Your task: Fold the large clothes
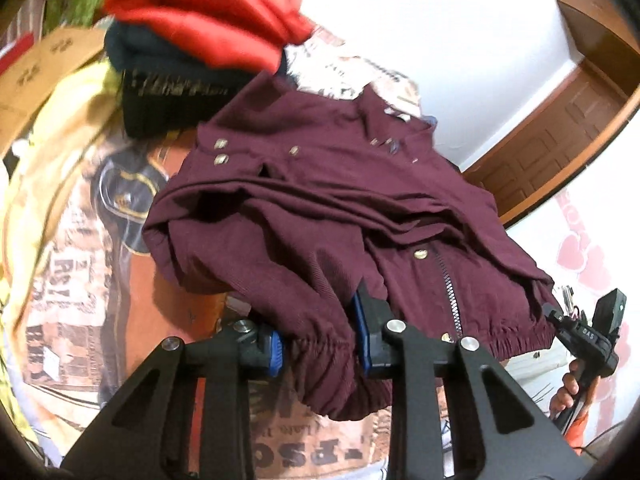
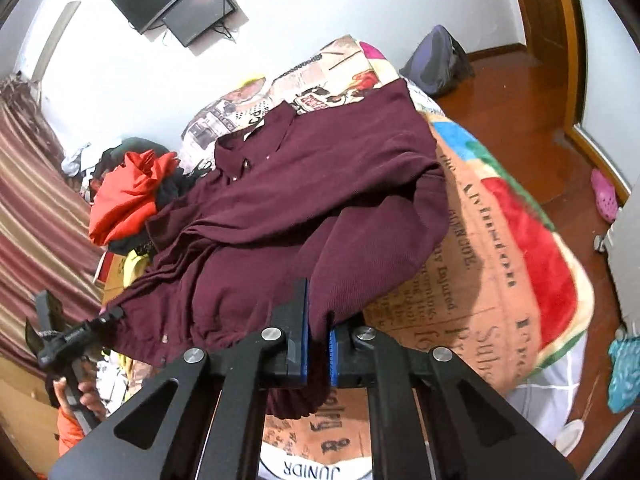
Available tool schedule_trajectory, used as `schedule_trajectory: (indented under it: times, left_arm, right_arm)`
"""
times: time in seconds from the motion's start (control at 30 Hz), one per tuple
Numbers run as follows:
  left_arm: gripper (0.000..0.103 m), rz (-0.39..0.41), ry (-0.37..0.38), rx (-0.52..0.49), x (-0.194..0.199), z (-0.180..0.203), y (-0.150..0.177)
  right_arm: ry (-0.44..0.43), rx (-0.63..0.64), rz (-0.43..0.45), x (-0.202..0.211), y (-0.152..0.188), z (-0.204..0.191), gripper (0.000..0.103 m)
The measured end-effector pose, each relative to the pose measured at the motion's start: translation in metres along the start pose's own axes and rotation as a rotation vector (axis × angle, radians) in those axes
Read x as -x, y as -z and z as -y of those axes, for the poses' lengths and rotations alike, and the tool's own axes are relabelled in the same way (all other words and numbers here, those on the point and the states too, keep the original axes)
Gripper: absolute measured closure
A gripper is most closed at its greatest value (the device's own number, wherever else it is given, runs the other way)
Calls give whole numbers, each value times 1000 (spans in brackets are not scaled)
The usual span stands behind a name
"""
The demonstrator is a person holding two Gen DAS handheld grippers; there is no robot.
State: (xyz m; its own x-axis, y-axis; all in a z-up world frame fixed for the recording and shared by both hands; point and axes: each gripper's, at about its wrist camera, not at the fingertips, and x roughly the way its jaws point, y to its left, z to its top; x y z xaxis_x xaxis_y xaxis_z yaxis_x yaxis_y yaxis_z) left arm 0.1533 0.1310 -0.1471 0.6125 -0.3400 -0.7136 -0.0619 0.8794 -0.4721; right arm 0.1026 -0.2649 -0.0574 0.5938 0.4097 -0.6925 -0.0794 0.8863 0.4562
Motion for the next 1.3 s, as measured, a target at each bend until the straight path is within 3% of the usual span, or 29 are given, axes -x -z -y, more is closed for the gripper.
schedule_trajectory:
  times: [0.27,0.43,0.63,0.93,1.03,1.3]
  left_arm:
    - [76,9,0,-59,28,18,3]
    - [76,7,23,-37,23,13,-14]
    - [74,32,56,-25,11,14,-63]
    - [71,39,-10,-39,-56,8,-137]
    - [68,27,-68,-40,-89,-1,-155]
    - [65,-88,-174,-13,-177,-26,-163]
  right_arm:
    - [-16,-16,-7,10,-4,4,97]
    - [-48,16,30,10,-34,-7,97]
    - [-60,70,90,-2,-88,-23,97]
    - [-18,54,60,-83,-162,-21,97]
    - [15,53,38,-114,-176,-15,97]
    - [130,79,-73,-187,-183,1,95]
